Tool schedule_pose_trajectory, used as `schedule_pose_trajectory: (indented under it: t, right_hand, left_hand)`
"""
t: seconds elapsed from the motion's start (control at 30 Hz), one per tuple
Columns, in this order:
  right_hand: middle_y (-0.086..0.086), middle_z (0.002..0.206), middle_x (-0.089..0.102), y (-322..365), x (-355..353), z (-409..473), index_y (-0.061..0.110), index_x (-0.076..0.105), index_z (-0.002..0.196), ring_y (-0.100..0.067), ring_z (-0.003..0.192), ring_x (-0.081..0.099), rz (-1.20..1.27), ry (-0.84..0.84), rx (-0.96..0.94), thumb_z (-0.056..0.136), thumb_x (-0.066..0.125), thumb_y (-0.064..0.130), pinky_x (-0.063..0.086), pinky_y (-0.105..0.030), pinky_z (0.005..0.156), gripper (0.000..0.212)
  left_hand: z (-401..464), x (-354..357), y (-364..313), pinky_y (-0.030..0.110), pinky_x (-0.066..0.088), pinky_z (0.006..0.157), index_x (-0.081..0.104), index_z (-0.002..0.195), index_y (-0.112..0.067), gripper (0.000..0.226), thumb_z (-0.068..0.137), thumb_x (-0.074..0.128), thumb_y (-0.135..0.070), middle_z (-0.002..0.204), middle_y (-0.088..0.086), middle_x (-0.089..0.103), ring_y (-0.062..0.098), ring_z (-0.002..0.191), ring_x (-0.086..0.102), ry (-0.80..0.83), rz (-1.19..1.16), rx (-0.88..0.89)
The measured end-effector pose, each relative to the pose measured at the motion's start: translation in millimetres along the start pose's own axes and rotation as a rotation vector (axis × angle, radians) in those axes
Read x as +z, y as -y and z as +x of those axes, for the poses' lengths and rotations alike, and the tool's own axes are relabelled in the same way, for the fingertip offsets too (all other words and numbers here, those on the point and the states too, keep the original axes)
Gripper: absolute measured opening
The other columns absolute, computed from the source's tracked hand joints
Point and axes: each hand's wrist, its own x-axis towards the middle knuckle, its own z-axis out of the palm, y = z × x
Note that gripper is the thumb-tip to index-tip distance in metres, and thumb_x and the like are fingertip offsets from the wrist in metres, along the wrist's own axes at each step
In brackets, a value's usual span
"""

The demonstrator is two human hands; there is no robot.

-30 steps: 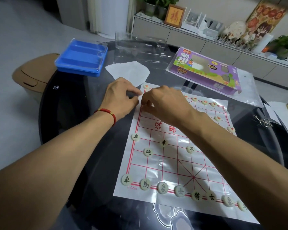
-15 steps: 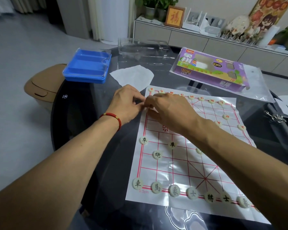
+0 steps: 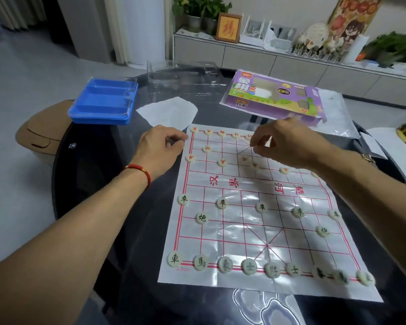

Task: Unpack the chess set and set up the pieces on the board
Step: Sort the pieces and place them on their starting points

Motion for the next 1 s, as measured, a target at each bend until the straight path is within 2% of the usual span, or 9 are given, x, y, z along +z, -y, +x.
schedule_pose_trajectory:
  t: [0.13,0.2,0.27,0.33,0.47,0.57,0.7,0.8,1.0]
  right_hand:
    - [0.004,0.103,0.076,8.1,7.7,6.3,0.024,0.075,0.111,-0.014,0.085,0.071,-0.023,0.020,-0.032,0.089,0.075,0.032,0.063,-0.039,0.075,0.023]
    - [0.006,0.104,0.075,11.3,11.6,11.8,0.027,0.075,0.111,-0.017,0.087,0.071,-0.063,0.056,-0.019,0.089,0.074,0.038,0.063,-0.040,0.075,0.025]
    - [0.006,0.102,0.075,14.2,14.7,16.9,0.029,0.075,0.110,-0.017,0.088,0.070,-0.114,0.090,-0.009,0.089,0.073,0.039,0.063,-0.040,0.074,0.023]
    - [0.006,0.100,0.075,16.1,17.0,20.9,0.028,0.076,0.107,-0.017,0.087,0.070,-0.135,0.102,-0.013,0.089,0.074,0.034,0.063,-0.040,0.073,0.019]
    - [0.003,0.100,0.077,5.5,0.5,18.4,0.021,0.079,0.103,-0.016,0.083,0.070,-0.010,-0.025,0.002,0.087,0.078,0.024,0.061,-0.036,0.076,0.016]
    - [-0.001,0.096,0.075,-23.6,-25.0,4.4,0.015,0.078,0.103,-0.013,0.078,0.066,0.064,-0.141,0.105,0.089,0.076,0.018,0.054,-0.028,0.074,0.015]
    - [-0.001,0.095,0.076,-64.8,-32.1,-22.8,0.017,0.080,0.103,-0.015,0.080,0.068,0.056,-0.188,0.195,0.087,0.077,0.018,0.057,-0.031,0.078,0.015]
    - [-0.002,0.102,0.076,-95.4,-21.1,-39.0,0.019,0.078,0.107,-0.018,0.084,0.066,0.062,-0.224,0.318,0.089,0.075,0.019,0.049,-0.026,0.075,0.019]
    - [-0.009,0.115,0.071,-120.1,9.8,-47.9,0.015,0.074,0.115,-0.024,0.101,0.064,0.105,-0.256,0.391,0.092,0.073,0.015,0.053,-0.031,0.082,0.023]
  left_hand:
    - [-1.8,1.2,-4.4,0.008,0.038,0.066,0.073,0.112,-0.016,0.019,0.098,0.060,-0.021,0.105,-0.008,0.059,0.009,0.088,0.055,-0.014,0.014,-0.002]
    - [-2.2,1.5,-7.3,0.011,0.043,0.076,0.072,0.112,-0.016,0.019,0.099,0.058,-0.021,0.108,-0.006,0.063,0.011,0.096,0.056,-0.016,0.002,-0.017]
    - [-1.3,1.8,-8.7,0.022,0.048,0.085,0.071,0.112,-0.016,0.020,0.101,0.056,-0.022,0.113,-0.002,0.067,0.012,0.100,0.058,-0.020,-0.016,-0.036]
    - [-1.2,0.9,-11.0,0.025,0.048,0.087,0.070,0.113,-0.015,0.021,0.101,0.055,-0.022,0.113,0.000,0.068,0.012,0.101,0.059,-0.031,-0.030,-0.050]
    - [-4.2,1.3,-16.0,0.022,0.048,0.081,0.067,0.114,-0.014,0.020,0.100,0.056,-0.022,0.112,0.000,0.067,0.013,0.098,0.059,-0.053,-0.020,-0.045]
    - [-5.9,3.2,-15.4,0.011,0.043,0.069,0.067,0.112,-0.015,0.017,0.100,0.057,-0.021,0.111,0.001,0.064,0.014,0.095,0.059,-0.049,0.020,-0.024]
    - [-3.2,5.8,-19.0,0.008,0.037,0.060,0.068,0.112,-0.016,0.017,0.098,0.058,-0.019,0.115,0.002,0.060,0.017,0.096,0.060,-0.062,0.060,-0.002]
    - [-6.0,11.1,-29.6,0.016,0.042,0.073,0.070,0.113,-0.017,0.020,0.096,0.059,-0.016,0.113,0.004,0.058,0.018,0.091,0.057,-0.074,0.108,0.095]
    - [-12.3,20.2,-41.1,0.037,0.047,0.094,0.066,0.116,-0.023,0.022,0.095,0.061,-0.019,0.113,-0.003,0.051,0.016,0.099,0.048,-0.022,0.206,0.273]
